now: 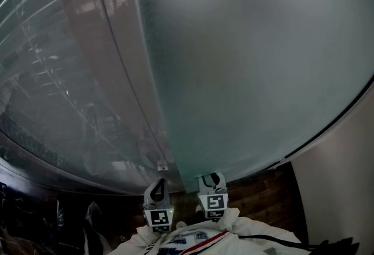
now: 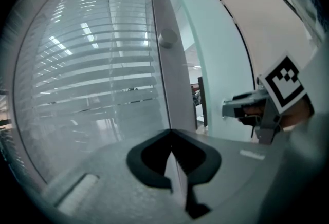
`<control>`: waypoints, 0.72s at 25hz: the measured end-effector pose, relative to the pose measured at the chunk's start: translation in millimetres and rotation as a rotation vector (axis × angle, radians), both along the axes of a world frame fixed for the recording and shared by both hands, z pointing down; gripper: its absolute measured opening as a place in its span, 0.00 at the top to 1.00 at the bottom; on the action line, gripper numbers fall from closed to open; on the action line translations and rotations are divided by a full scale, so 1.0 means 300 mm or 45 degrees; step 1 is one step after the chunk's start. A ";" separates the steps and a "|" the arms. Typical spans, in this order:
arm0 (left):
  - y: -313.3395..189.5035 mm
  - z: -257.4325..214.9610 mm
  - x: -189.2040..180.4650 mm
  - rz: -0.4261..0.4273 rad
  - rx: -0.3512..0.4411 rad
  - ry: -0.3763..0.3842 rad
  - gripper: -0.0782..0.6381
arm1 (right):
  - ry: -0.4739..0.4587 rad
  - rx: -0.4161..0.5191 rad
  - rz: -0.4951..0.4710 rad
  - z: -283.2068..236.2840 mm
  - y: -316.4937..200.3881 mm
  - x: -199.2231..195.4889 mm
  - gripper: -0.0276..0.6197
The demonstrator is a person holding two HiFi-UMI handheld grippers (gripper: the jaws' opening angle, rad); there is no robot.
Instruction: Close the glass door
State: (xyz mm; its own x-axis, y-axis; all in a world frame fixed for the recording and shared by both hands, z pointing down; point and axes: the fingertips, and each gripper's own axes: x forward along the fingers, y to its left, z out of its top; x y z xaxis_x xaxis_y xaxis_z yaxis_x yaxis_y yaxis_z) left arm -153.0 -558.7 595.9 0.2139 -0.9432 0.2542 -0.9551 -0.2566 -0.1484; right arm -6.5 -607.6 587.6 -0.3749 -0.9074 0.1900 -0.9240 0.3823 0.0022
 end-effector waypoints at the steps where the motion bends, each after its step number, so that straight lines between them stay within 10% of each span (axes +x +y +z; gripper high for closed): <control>1: -0.001 0.001 0.001 0.001 0.000 0.001 0.89 | 0.001 0.000 0.000 0.001 -0.003 0.000 0.77; 18: -0.006 0.007 0.001 -0.007 -0.005 0.005 0.89 | -0.004 0.003 0.004 0.001 -0.063 -0.009 0.77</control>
State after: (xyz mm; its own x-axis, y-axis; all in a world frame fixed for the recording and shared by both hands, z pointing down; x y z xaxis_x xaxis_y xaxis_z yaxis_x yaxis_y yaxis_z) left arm -152.8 -560.5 597.9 0.2096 -0.9435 0.2568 -0.9572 -0.2516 -0.1433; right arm -9.3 -626.6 588.0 -0.3726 -0.9090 0.1867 -0.9253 0.3793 -0.0001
